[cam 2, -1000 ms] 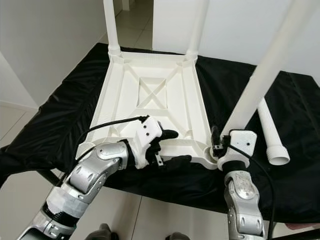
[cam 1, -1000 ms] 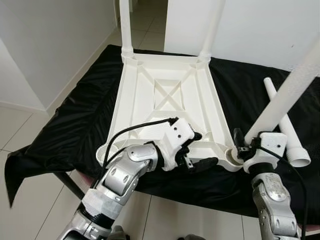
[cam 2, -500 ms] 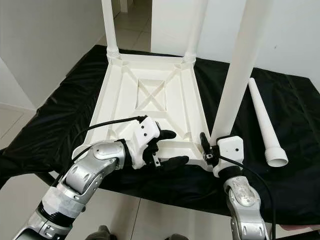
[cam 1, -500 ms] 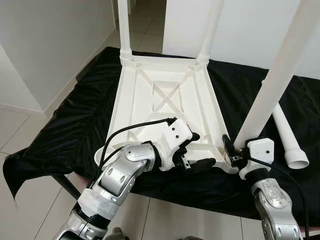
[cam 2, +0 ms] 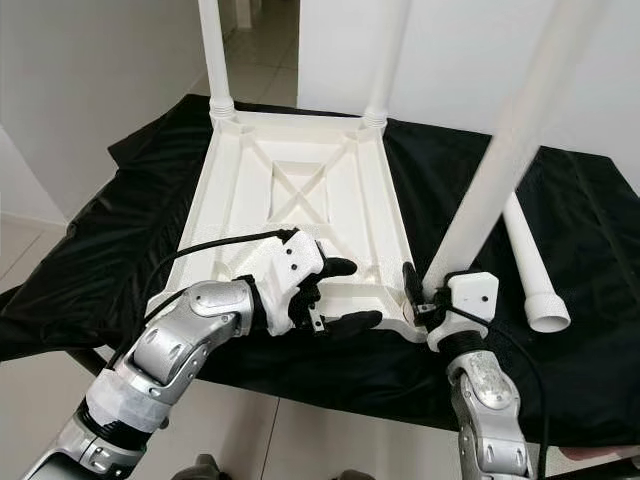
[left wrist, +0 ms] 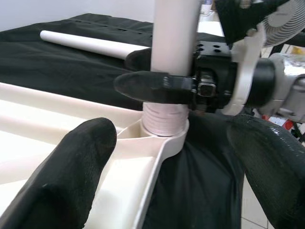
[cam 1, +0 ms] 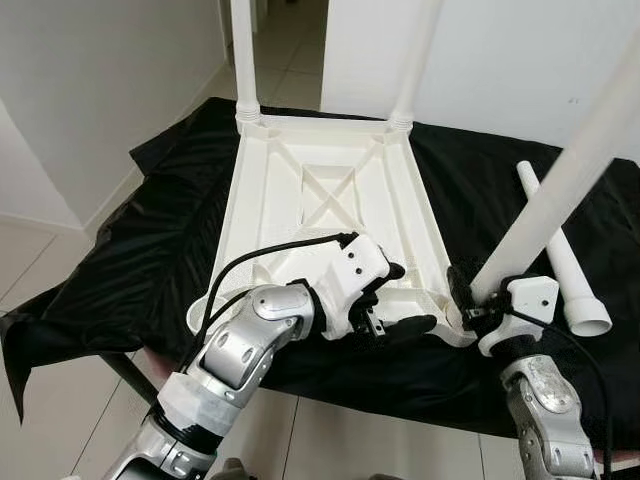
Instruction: Building children table
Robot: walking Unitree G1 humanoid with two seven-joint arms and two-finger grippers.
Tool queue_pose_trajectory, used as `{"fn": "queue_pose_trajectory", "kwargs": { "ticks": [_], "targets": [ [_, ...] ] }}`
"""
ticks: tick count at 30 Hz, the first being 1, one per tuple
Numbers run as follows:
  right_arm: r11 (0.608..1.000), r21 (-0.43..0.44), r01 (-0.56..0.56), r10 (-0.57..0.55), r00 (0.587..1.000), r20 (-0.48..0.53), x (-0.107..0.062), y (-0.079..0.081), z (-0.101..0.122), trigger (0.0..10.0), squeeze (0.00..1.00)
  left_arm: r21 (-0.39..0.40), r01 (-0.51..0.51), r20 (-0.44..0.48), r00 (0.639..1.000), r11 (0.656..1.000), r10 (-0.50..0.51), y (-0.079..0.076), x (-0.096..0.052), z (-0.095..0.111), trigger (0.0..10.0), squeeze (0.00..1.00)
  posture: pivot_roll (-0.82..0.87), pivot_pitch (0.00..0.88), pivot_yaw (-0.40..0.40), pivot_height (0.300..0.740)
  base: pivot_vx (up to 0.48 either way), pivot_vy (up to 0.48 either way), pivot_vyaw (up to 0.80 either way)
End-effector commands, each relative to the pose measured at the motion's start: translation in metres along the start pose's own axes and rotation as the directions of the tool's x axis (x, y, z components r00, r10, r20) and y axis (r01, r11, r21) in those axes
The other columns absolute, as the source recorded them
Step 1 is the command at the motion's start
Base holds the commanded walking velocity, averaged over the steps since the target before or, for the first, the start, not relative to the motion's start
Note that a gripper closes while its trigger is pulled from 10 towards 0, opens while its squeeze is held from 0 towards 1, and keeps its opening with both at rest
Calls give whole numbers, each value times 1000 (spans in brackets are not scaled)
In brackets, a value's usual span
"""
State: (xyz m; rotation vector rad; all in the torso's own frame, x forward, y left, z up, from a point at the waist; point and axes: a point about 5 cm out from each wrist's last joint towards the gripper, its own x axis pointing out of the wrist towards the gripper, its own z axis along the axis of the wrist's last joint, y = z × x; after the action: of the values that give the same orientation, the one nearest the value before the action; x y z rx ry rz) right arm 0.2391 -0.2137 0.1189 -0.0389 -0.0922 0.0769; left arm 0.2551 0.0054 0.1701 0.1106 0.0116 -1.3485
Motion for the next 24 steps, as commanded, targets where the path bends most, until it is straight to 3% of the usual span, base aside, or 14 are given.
{"fn": "queue_pose_trajectory", "kwargs": {
  "ticks": [1,11,14,17,24],
  "targets": [
    [997,50,55,-47,988,-147,-8,-5,-28,10000,0,11,55,-4,999,998,-55,-3,1,3,10000,0,12,7,-10,740,0,0,0],
    [987,130,97,-75,984,-159,-5,-4,-31,10000,0,11,48,-2,999,999,-48,-2,2,4,10000,0,16,2,-16,740,0,0,0],
    [988,128,85,-67,987,-144,-5,-1,-31,10000,0,12,48,-1,999,999,-48,-2,1,4,10000,0,16,0,-16,740,0,0,0],
    [995,102,11,-2,996,-85,-11,12,-29,10000,0,13,51,-2,999,999,-51,-3,1,4,10000,0,17,0,-17,740,0,0,0],
    [996,64,61,-53,991,-120,-11,8,-30,10000,0,14,54,-3,999,998,-54,-3,0,4,10000,0,14,0,-16,740,0,0,0]
  ]
}}
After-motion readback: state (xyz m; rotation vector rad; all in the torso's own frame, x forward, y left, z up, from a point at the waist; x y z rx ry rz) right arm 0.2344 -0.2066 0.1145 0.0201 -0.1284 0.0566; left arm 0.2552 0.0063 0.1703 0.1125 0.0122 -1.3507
